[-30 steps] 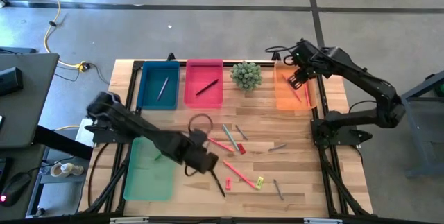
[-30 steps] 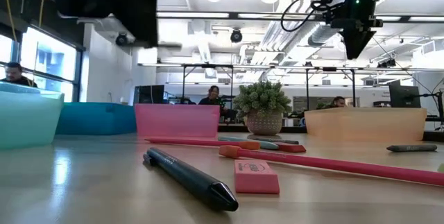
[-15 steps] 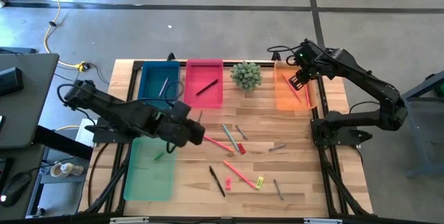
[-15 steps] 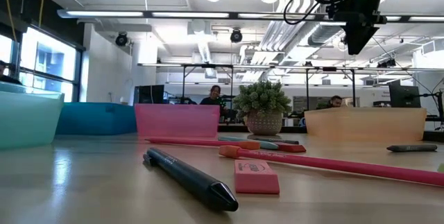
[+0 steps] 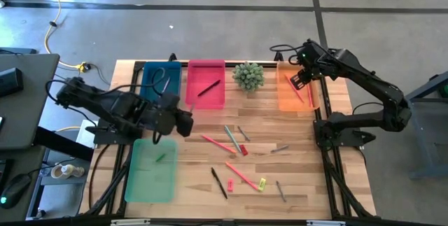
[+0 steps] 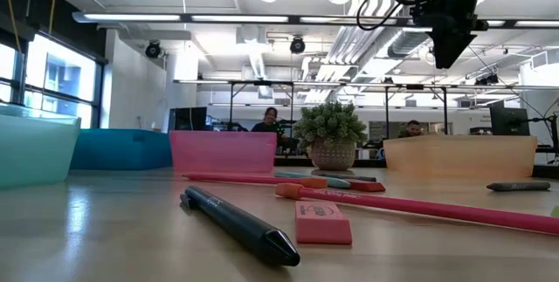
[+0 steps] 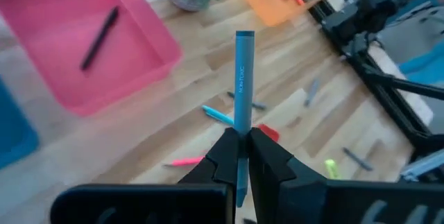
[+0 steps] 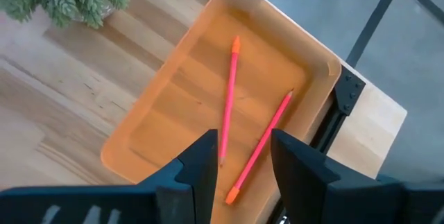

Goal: Sort crayons/erasers/pens/pencils in bins
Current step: Put the gray crayon into the blue bin

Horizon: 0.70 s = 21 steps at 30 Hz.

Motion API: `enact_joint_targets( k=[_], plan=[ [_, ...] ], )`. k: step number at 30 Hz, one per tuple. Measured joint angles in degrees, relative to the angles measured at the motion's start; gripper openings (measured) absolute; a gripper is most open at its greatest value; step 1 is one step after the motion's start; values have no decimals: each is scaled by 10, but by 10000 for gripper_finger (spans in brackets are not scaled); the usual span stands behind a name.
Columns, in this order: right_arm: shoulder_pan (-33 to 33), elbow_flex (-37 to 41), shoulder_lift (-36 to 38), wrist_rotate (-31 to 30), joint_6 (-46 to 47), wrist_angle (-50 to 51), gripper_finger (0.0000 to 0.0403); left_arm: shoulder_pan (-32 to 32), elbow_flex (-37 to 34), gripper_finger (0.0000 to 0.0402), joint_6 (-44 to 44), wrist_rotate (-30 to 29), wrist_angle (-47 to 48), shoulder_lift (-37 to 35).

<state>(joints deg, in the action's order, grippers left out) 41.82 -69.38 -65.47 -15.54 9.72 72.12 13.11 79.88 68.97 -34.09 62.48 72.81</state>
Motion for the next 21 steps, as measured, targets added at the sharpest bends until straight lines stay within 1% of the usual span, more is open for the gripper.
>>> enact_joint_targets(
  k=[2, 5, 11, 15, 18, 21],
  plan=[
    [0, 0, 0, 0, 8, -1, 124, -16, -6, 3, -13, 2, 3, -6],
    [0, 0, 0, 0, 10, -1, 124, -46, -31, 3, -32, 31, 3, -18],
    [0, 0, 0, 0, 51, -3, 124, -107, -100, 3, -66, 89, -14, -55],
    [0, 0, 0, 6, 76, -8, 124, -146, -147, 3, -105, 130, -70, -87],
    [0, 0, 0, 26, 90, -24, 124, -179, -177, 3, -139, 171, -123, -108],
    [0, 0, 0, 51, 111, -45, 124, -214, -203, 3, -169, 209, -155, -122]
  ],
)
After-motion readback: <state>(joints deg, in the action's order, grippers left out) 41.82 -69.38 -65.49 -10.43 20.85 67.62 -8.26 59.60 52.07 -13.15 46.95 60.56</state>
